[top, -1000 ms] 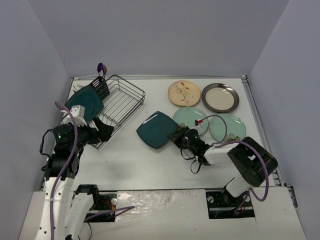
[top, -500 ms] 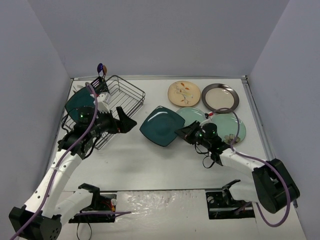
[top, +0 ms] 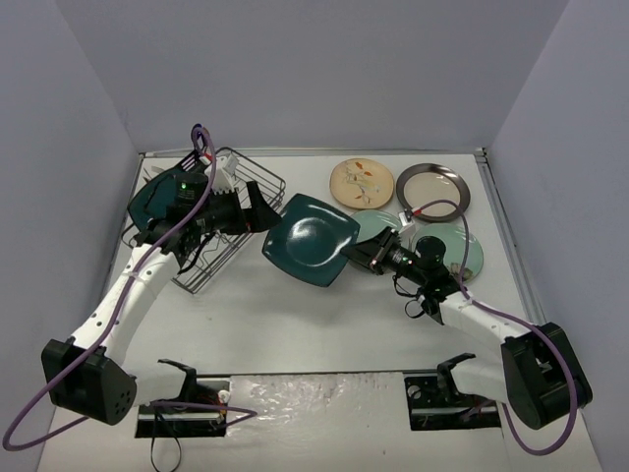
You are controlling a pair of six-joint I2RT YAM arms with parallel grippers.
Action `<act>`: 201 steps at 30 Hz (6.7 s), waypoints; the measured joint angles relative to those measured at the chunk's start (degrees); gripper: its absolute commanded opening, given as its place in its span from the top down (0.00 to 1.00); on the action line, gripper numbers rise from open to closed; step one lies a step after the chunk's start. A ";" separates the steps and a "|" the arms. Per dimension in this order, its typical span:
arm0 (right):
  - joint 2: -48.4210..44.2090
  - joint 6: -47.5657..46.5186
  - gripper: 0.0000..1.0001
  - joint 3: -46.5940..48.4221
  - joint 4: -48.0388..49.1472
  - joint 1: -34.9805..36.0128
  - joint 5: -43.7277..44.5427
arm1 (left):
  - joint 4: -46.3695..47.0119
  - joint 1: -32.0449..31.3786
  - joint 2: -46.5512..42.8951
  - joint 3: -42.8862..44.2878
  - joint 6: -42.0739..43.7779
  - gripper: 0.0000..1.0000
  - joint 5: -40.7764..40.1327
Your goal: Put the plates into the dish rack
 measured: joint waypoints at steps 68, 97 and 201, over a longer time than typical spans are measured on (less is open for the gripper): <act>-11.19 -30.35 0.00 6.58 -24.26 -0.45 0.58 | -48.39 4.59 13.90 47.96 48.02 1.00 -24.72; -7.32 -28.08 0.00 6.56 -23.44 -0.88 -0.12 | -40.13 23.16 32.56 49.80 68.82 1.00 -21.97; 2.90 -9.59 0.21 -6.35 -18.32 -6.42 38.60 | -5.27 16.39 -34.97 -21.39 16.29 0.03 -8.61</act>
